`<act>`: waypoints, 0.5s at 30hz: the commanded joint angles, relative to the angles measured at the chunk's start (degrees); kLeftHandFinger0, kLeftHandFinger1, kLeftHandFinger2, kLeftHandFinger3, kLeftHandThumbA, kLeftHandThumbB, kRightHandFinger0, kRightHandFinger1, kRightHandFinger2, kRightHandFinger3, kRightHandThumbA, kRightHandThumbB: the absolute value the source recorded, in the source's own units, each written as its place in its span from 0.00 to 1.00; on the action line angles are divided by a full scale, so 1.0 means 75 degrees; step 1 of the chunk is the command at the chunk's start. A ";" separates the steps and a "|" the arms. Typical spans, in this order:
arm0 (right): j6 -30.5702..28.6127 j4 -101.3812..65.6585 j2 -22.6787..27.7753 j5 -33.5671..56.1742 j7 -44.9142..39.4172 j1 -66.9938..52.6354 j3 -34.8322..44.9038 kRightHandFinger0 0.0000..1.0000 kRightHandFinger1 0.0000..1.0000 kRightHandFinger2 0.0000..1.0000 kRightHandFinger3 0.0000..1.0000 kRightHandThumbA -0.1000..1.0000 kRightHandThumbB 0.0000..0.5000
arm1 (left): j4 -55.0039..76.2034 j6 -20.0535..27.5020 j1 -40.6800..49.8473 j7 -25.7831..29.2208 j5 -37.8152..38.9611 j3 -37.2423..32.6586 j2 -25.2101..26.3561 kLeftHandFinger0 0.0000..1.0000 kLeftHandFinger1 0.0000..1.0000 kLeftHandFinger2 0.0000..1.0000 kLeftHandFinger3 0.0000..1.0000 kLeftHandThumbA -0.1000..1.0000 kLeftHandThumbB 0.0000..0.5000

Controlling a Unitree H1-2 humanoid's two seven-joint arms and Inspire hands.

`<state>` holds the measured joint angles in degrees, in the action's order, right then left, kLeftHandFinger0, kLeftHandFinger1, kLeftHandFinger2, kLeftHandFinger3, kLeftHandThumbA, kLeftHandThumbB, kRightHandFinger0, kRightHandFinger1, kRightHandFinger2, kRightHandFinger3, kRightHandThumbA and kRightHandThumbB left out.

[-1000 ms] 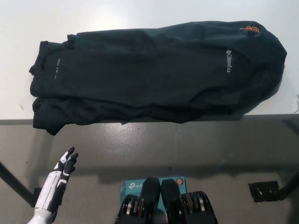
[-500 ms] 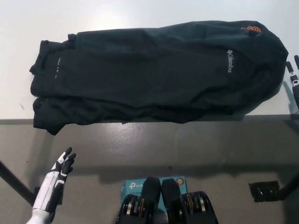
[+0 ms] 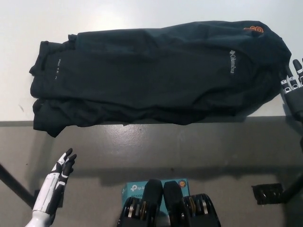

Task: The robot grabs the right edges of the black jacket on the table, and folds it in half

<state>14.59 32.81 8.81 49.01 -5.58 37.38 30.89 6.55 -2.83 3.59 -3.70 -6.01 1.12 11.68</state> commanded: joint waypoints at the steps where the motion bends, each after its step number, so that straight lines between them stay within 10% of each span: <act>1: -0.0458 -0.0001 0.0221 -0.0181 -0.0405 0.0431 -0.0062 1.00 1.00 1.00 1.00 1.00 0.68 | 0.0242 0.0238 -0.0051 0.0054 -0.0043 0.0069 0.0076 1.00 1.00 1.00 1.00 1.00 0.09; 15: -0.0658 -0.0063 0.0390 -0.0300 -0.0458 0.0401 -0.0017 1.00 1.00 1.00 1.00 1.00 0.68 | 0.0296 0.0236 -0.0057 0.0075 -0.0034 0.0167 0.0101 1.00 1.00 1.00 1.00 1.00 0.12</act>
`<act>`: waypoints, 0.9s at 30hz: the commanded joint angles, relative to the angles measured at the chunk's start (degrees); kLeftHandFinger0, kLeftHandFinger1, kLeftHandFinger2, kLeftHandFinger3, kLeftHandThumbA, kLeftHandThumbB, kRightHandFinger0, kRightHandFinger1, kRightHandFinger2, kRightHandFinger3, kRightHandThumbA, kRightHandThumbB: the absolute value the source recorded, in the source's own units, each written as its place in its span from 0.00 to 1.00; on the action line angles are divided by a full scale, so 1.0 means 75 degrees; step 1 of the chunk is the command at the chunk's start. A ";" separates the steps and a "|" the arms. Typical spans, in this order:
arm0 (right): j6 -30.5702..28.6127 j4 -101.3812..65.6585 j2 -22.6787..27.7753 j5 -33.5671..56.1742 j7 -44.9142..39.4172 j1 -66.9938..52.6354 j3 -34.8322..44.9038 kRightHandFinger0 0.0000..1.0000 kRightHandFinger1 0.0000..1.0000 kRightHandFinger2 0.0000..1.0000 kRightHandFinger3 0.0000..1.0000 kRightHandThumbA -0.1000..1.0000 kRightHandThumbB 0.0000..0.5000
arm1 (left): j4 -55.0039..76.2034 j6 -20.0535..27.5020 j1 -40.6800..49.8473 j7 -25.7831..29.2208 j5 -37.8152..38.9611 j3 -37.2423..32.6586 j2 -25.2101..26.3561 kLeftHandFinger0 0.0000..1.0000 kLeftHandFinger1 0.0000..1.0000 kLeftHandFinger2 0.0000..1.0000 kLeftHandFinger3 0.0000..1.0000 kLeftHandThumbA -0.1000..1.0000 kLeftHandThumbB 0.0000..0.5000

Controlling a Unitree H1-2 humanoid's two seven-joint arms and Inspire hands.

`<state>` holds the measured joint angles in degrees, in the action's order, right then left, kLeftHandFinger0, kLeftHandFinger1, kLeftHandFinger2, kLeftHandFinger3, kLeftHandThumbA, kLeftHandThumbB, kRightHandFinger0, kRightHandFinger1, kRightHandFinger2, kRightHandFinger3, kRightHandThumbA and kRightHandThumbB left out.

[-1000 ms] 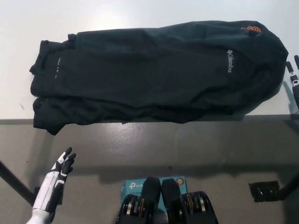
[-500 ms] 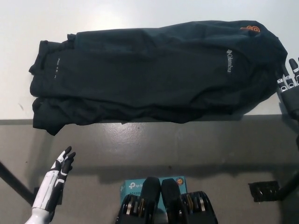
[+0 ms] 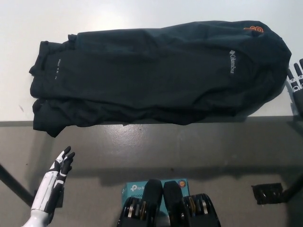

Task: The robot grabs the right edges of the black jacket on the table, and folds it in half

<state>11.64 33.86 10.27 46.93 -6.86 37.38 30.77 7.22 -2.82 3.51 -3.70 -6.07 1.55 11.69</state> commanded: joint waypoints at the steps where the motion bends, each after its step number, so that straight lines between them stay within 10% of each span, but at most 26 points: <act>1: -0.0296 -0.0051 0.0240 0.0015 -0.0315 0.0443 0.0063 1.00 1.00 1.00 1.00 1.00 0.66 | 0.0206 0.0238 -0.0048 0.0056 0.0024 0.0123 0.0099 1.00 1.00 1.00 1.00 1.00 0.13; 27: -0.0717 0.0867 0.0231 -0.0640 -0.0356 0.0598 -0.0228 1.00 1.00 1.00 1.00 1.00 0.63 | 0.0229 0.0190 -0.0138 0.0022 0.0030 0.0182 0.0111 1.00 1.00 1.00 1.00 1.00 0.11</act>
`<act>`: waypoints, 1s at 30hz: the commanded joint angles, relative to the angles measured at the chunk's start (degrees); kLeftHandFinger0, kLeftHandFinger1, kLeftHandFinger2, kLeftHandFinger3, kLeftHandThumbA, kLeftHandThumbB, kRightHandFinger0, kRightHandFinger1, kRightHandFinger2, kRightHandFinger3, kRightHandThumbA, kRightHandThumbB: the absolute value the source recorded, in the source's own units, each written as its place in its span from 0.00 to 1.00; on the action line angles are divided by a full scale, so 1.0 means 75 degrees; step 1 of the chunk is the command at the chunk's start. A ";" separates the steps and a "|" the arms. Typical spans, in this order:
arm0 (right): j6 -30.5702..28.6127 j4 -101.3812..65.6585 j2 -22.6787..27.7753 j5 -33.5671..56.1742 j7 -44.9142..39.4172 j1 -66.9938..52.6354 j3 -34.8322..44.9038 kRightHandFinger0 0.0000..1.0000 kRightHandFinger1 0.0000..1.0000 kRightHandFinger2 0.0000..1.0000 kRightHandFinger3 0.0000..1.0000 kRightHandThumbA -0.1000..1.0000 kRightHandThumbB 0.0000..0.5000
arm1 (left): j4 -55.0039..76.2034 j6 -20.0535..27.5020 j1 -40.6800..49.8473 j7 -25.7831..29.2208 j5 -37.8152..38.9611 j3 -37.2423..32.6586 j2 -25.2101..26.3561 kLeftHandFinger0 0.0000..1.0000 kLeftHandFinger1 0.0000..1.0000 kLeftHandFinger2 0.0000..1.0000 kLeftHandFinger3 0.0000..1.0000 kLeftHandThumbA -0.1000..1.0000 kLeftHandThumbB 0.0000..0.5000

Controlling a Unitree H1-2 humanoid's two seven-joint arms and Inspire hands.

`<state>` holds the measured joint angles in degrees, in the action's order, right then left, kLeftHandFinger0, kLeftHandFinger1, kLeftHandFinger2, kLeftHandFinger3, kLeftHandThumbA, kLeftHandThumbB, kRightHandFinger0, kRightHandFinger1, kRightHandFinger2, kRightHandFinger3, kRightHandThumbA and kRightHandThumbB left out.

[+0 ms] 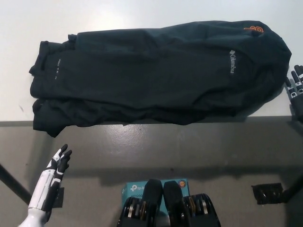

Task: The robot grabs the right edges of the black jacket on the table, and folds it in half

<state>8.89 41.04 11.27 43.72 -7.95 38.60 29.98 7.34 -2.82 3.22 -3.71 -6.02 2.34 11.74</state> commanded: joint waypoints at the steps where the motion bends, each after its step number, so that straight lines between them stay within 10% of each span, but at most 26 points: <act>1: -0.0363 -0.0013 0.0110 -0.0227 -0.0251 0.0456 -0.0139 1.00 1.00 1.00 1.00 1.00 0.63 | 0.0208 0.0198 -0.0102 0.0025 0.0026 0.0079 0.0102 1.00 1.00 1.00 1.00 1.00 0.11; 30: -0.0210 0.1048 -0.0333 -0.0289 -0.0377 0.1207 -0.0312 1.00 1.00 1.00 1.00 1.00 0.66 | 0.0211 0.0189 -0.0177 -0.0010 -0.0014 0.0066 0.0118 1.00 1.00 1.00 1.00 1.00 0.11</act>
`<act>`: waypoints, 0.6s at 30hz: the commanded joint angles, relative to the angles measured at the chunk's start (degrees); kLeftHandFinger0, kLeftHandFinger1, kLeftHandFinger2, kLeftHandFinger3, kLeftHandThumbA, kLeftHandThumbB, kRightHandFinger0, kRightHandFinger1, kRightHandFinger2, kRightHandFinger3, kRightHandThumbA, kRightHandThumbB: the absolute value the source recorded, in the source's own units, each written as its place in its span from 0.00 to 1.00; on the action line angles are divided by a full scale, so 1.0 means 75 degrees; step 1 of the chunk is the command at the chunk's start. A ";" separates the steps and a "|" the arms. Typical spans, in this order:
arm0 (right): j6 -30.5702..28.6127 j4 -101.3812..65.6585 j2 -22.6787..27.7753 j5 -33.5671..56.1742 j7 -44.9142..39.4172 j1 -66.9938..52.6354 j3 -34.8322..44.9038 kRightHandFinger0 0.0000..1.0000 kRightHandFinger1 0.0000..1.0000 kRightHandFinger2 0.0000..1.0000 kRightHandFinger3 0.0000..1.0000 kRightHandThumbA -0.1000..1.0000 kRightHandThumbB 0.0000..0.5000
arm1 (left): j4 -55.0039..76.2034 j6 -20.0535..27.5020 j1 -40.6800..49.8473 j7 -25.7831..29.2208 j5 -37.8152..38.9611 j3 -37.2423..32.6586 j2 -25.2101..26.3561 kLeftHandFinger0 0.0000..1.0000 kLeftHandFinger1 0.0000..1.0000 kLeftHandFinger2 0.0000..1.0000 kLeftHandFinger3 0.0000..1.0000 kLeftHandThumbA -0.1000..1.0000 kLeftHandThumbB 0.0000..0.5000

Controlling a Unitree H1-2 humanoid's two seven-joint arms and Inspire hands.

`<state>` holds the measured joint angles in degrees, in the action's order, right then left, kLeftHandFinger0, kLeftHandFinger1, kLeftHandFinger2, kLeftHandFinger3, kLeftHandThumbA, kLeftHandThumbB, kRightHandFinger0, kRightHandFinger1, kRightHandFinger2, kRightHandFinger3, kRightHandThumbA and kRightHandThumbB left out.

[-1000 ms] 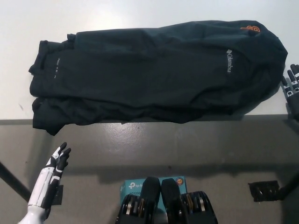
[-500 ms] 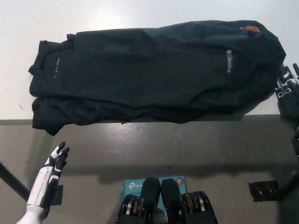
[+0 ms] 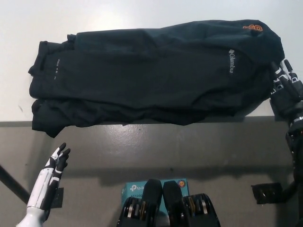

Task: The robot grabs the right edges of the black jacket on the table, and folds it in half

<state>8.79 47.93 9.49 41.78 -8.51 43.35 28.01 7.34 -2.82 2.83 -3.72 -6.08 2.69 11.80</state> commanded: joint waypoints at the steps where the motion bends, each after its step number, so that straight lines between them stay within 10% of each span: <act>1: -0.0207 0.0199 -0.0096 -0.0042 -0.0313 0.0600 -0.0055 1.00 1.00 1.00 1.00 1.00 0.66 | 0.0228 0.0165 -0.0126 -0.0012 -0.0012 0.0019 0.0114 1.00 1.00 1.00 1.00 1.00 0.11; 10: -0.0279 0.0283 -0.0187 -0.0087 -0.0300 0.0586 -0.0094 1.00 1.00 1.00 1.00 1.00 0.64 | 0.0287 0.0148 -0.0235 -0.0056 -0.0001 0.0040 0.0209 1.00 1.00 1.00 1.00 1.00 0.07; 18: 0.0942 0.0477 0.0036 -0.0897 0.0246 0.0963 -0.1122 1.00 1.00 1.00 1.00 0.87 0.87 | 0.0285 0.0158 -0.0222 -0.0038 -0.0004 0.0012 0.0189 1.00 1.00 1.00 1.00 1.00 0.08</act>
<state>9.98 51.26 9.31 38.59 -8.03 45.54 22.48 7.57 -2.85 1.86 -3.74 -6.06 2.69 12.32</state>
